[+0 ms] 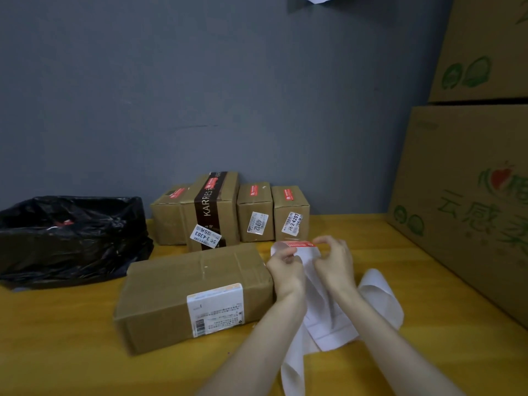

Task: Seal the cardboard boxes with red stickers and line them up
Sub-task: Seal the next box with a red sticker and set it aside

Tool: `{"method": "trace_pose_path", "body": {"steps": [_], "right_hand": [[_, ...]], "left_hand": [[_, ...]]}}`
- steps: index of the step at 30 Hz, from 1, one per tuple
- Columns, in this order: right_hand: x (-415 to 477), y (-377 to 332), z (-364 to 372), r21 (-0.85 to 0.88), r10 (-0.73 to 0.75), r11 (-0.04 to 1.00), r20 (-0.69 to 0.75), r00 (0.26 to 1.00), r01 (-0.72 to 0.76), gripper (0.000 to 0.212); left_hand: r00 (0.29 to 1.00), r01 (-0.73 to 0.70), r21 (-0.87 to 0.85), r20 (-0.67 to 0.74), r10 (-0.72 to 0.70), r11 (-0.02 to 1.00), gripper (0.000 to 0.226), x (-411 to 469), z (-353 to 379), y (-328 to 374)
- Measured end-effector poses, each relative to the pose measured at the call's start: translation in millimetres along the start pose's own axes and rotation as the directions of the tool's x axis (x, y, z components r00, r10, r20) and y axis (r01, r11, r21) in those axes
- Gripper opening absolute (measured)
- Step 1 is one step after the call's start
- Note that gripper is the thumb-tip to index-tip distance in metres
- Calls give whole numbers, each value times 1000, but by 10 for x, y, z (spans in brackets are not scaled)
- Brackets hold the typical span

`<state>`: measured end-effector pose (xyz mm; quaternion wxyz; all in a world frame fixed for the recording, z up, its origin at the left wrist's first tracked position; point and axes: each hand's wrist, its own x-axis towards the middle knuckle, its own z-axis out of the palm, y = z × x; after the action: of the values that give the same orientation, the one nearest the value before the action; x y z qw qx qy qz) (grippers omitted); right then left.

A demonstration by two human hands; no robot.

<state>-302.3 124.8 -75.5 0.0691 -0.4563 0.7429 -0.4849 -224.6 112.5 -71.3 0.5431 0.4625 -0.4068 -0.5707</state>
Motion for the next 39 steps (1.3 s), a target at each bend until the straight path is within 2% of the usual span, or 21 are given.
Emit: {"method": "trace_pose_path", "body": {"steps": [4, 7, 13, 16, 21, 25, 28, 31, 34, 39], "right_hand": [[-75, 5, 41, -27, -131, 991, -100, 986, 129, 37], [-105, -18, 51, -41, -226, 974, -94, 970, 223, 34], [-129, -57, 42, 24, -332, 942, -55, 942, 333, 12], [-122, -42, 38, 26, -359, 932, -81, 930, 362, 10], [-122, -32, 12, 76, -355, 928, -119, 927, 365, 11], [-127, -24, 14, 54, -360, 930, -66, 931, 364, 9], [-135, -6, 35, 3, -366, 930, -63, 929, 366, 5], [-123, 19, 25, -32, -364, 931, -69, 929, 362, 16], [-114, 45, 30, -92, -375, 925, -53, 926, 369, 13], [-118, 55, 45, -195, -443, 887, -103, 890, 419, 15]], "left_hand": [[999, -45, -93, -17, 43, 995, 34, 33, -5, -94], [1000, -31, -137, -2, 31, 990, 30, 34, -21, -149], [979, -160, -149, 102, 176, 976, 36, 11, -74, -116], [971, -198, -139, 104, 214, 970, 39, 28, -98, -129], [968, -215, -85, 111, 224, 973, 28, 69, -102, -170], [972, -199, -107, 107, 210, 974, 27, 111, -107, -204], [977, -173, -111, 105, 185, 979, 24, 125, -112, -228], [980, -160, -135, 95, 173, 978, 27, 111, -98, -230], [984, -131, -173, 97, 149, 976, 29, 107, -95, -220], [980, -145, -132, 117, 161, 980, 27, 154, -104, -240]]}}
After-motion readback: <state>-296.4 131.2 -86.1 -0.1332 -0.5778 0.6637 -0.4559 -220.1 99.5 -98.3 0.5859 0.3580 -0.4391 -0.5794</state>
